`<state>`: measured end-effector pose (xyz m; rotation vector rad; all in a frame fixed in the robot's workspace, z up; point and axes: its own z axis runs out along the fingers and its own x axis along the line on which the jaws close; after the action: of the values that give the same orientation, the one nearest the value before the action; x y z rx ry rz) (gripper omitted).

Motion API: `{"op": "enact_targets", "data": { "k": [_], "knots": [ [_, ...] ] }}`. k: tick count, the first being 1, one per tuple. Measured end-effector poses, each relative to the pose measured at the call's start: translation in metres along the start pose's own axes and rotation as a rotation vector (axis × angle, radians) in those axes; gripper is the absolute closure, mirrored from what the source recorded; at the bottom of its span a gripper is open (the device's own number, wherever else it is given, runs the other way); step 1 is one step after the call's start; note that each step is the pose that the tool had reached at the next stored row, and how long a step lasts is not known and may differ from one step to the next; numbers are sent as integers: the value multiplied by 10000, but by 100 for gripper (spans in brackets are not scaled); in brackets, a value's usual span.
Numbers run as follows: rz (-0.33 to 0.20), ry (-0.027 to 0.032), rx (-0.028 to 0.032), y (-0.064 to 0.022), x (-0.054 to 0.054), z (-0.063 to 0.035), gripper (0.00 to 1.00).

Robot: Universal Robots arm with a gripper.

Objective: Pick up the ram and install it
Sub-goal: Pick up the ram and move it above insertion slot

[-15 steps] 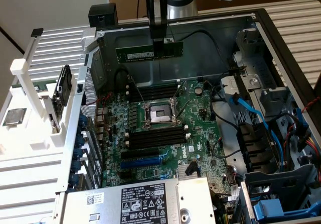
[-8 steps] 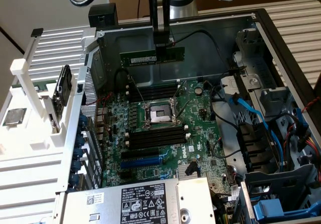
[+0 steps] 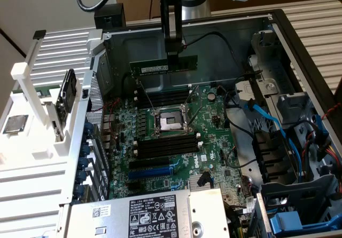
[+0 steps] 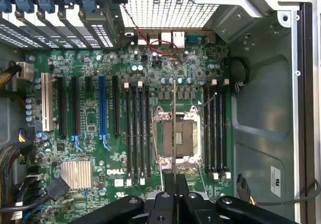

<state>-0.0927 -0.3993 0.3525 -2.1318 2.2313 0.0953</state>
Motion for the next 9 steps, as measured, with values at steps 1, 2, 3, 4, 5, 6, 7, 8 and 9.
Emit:
{"op": "enact_targets", "data": {
  "k": [1, 2, 3, 4, 5, 6, 7, 8, 9],
  "knots": [
    [1, 1, 0, 0, 3, 8, 88],
    [1, 1, 1, 0, 8, 12, 88],
    [0, 2, 0, -1, 17, 15, 88],
    [0, 0, 1, -1, 28, 22, 88],
    [0, 0, 3, -2, 37, 38, 88],
    [-1, 0, 12, -3, 47, 55, 88],
    [-2, -1, 20, -3, 58, 73, 88],
    [-2, -2, 26, -3, 69, 90, 88],
    [-2, -2, 32, -4, 76, 108, 88]
  ]
}}
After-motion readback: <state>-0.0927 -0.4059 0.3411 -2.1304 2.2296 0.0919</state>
